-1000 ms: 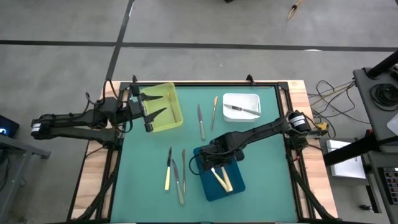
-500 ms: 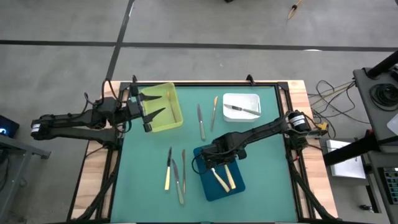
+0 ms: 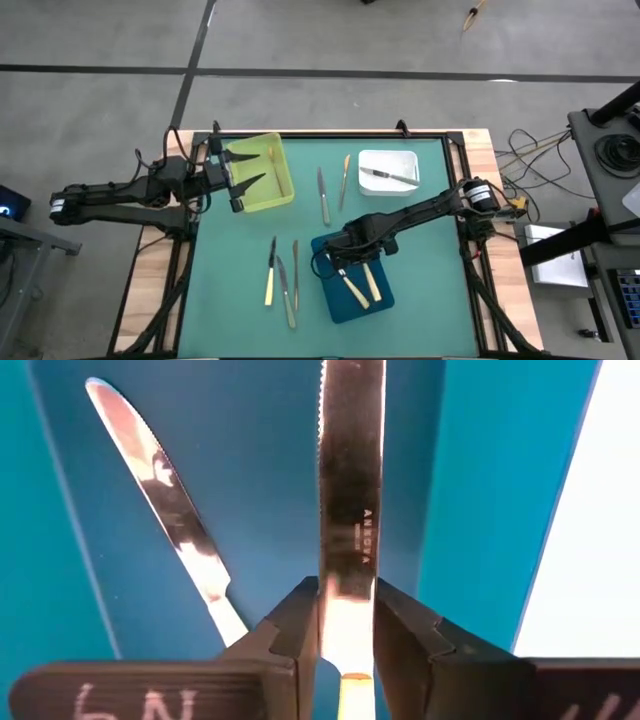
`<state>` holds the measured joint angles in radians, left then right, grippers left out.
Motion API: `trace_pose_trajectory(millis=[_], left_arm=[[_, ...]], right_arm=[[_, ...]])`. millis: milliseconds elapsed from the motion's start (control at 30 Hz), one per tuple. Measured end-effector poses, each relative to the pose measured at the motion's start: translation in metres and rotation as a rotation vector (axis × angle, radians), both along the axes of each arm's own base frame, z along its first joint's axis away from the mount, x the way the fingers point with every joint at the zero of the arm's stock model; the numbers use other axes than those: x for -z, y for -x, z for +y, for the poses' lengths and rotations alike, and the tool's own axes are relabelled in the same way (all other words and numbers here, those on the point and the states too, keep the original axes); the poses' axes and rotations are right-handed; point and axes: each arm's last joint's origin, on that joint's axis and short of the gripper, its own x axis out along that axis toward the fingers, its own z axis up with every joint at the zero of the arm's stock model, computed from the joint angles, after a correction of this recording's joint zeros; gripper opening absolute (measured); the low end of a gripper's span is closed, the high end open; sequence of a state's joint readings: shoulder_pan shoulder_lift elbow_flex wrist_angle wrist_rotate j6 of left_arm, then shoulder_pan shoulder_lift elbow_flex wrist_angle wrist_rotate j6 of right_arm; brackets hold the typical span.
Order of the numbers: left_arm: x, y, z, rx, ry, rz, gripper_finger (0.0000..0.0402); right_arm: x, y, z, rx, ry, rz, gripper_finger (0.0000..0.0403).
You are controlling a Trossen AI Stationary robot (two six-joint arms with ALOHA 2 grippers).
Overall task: Sort silverware by color (type)
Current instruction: Put the left yellow knife into the blue bin, then adjust the yellow knife in the blue bin
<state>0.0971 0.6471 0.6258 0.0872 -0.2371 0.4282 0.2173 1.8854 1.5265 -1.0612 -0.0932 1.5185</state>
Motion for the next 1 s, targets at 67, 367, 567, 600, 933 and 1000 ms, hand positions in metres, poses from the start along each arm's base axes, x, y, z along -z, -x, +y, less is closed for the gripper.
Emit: trace_pose_trajectory(millis=[67,367,567,600,933,1000], left_arm=[[0.000,0.000,0.000,0.000,0.000,0.000,0.0200],[0.000,0.000,0.000,0.000,0.000,0.000,0.0200],[0.000,0.000,0.000,0.000,0.000,0.000,0.0200],[0.000,0.000,0.000,0.000,0.000,0.000,0.0200],[0.000,0.000,0.000,0.000,0.000,0.000,0.0200],[0.000,0.000,0.000,0.000,0.000,0.000,0.0200]], right_arm=[[0.000,0.000,0.000,0.000,0.000,-0.001,0.0080],[0.000,-0.001,0.000,-0.011,-0.001,-0.007,0.0076],[-0.004,-0.002,0.001,-0.047,-0.018,-0.022,0.0077],[-0.006,-0.004,0.001,-0.059,-0.021,-0.034,0.0076],[-0.035,-0.015,0.004,-0.412,0.000,-0.181,0.0049],[-0.034,-0.017,0.004,-0.494,0.012,-0.207,0.0039]])
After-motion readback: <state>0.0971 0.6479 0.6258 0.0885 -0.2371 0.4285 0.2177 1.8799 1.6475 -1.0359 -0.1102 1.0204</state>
